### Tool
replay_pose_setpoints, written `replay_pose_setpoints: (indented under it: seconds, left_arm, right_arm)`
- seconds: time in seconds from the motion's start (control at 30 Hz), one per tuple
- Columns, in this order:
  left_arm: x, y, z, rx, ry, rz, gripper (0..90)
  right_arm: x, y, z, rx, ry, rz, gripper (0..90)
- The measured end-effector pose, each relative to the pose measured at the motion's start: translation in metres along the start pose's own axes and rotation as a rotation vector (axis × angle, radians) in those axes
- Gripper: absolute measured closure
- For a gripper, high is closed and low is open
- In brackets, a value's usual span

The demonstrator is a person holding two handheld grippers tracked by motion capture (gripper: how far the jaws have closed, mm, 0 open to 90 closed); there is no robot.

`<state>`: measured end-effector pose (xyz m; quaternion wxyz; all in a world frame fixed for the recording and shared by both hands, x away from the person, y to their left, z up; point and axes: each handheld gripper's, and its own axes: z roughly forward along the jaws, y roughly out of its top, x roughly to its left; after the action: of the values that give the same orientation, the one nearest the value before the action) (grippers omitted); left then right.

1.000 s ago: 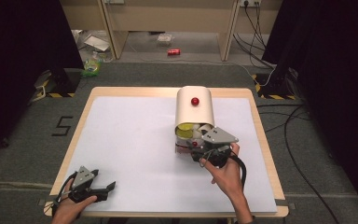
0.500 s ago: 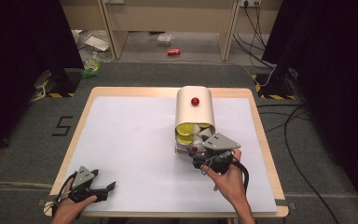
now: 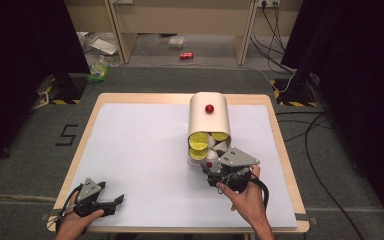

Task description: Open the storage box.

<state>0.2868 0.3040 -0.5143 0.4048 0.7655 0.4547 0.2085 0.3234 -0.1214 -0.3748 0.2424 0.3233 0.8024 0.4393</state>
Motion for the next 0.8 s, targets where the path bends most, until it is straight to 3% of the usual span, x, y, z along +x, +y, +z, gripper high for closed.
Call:
replay_pose_setpoints:
  seconds: [0.8]
  left_arm:
    - [0.0,0.0,0.0,0.0,0.0,0.0,13.0]
  right_arm:
    - [0.0096,-0.006,-0.0089,0.022,0.01,-0.009,35.2]
